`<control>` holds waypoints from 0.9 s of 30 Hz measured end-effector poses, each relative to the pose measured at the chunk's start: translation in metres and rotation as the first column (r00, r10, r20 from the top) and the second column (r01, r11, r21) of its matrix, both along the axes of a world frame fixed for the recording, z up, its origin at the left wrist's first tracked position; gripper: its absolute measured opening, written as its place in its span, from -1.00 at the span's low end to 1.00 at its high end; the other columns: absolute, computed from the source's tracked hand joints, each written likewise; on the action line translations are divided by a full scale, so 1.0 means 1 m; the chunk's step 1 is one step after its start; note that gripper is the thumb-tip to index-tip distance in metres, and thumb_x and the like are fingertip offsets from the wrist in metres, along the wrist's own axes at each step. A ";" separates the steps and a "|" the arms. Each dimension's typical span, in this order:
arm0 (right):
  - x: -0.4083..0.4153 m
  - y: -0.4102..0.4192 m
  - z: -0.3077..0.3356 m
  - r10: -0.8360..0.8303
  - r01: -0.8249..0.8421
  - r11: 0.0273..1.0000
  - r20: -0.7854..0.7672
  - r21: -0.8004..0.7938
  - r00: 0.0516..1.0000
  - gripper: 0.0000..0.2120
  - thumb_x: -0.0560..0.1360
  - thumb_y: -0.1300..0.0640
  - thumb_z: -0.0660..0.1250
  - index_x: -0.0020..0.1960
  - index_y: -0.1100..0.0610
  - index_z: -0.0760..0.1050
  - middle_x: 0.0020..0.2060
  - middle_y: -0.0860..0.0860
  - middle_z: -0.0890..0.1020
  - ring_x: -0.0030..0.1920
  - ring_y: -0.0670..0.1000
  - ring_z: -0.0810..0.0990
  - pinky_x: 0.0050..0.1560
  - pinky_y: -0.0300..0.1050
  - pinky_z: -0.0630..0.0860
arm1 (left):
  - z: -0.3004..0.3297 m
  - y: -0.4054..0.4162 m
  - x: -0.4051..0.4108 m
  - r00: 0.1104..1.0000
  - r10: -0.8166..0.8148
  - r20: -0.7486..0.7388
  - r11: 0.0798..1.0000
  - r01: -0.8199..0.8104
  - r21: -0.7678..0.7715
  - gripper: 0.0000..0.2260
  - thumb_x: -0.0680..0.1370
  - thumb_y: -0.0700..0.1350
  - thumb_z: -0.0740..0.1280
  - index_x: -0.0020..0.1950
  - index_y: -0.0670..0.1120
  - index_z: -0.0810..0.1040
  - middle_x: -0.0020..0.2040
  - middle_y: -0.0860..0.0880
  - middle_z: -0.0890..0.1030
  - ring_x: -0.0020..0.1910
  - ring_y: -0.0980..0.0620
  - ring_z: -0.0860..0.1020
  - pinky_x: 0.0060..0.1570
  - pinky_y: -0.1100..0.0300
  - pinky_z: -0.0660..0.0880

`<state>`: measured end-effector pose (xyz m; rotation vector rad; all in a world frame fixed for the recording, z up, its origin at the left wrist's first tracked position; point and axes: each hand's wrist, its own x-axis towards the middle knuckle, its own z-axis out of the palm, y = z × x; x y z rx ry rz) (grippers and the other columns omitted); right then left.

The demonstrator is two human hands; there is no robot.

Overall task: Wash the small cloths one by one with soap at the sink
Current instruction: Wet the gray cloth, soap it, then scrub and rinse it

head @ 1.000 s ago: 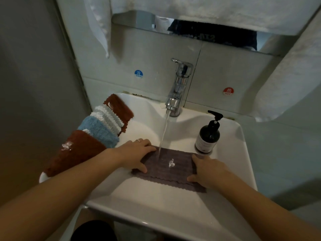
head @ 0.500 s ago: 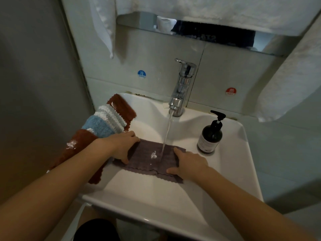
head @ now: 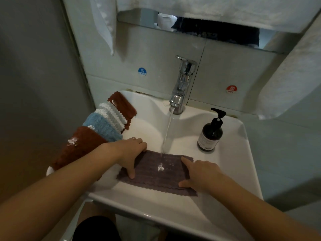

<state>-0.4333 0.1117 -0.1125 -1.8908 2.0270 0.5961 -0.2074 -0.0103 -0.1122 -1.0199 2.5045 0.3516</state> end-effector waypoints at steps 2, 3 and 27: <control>-0.010 0.001 0.004 -0.003 0.004 1.000 -0.035 0.013 0.999 -0.14 0.45 -0.37 0.28 0.58 -0.10 -0.05 0.30 0.09 0.48 0.22 0.14 0.51 0.14 0.01 0.45 | -0.004 0.004 -0.006 0.997 -0.012 -0.070 1.000 0.013 0.009 -0.17 0.27 0.17 0.59 0.42 0.03 0.27 0.28 0.02 0.37 0.18 0.03 0.34 0.17 0.06 0.43; -0.015 0.001 0.005 -0.010 0.011 1.000 -0.047 0.019 0.999 -0.13 0.46 -0.36 0.28 0.58 -0.09 -0.06 0.31 0.09 0.47 0.23 0.15 0.51 0.15 0.02 0.45 | -0.007 0.005 -0.009 0.995 -0.016 -0.102 1.000 0.017 0.009 -0.16 0.28 0.19 0.57 0.43 0.03 0.27 0.29 0.03 0.36 0.20 0.03 0.34 0.19 0.07 0.42; 0.014 -0.020 -0.006 0.010 -0.005 0.996 0.048 -0.095 0.999 -0.22 0.39 -0.39 0.33 0.46 -0.04 0.20 0.17 0.05 0.55 0.11 0.13 0.55 -0.04 -0.04 0.41 | 0.001 -0.015 0.016 0.996 0.091 0.002 0.996 -0.091 0.015 -0.11 0.25 0.06 0.62 0.46 0.05 0.22 0.31 0.02 0.32 0.25 0.00 0.31 0.26 0.04 0.40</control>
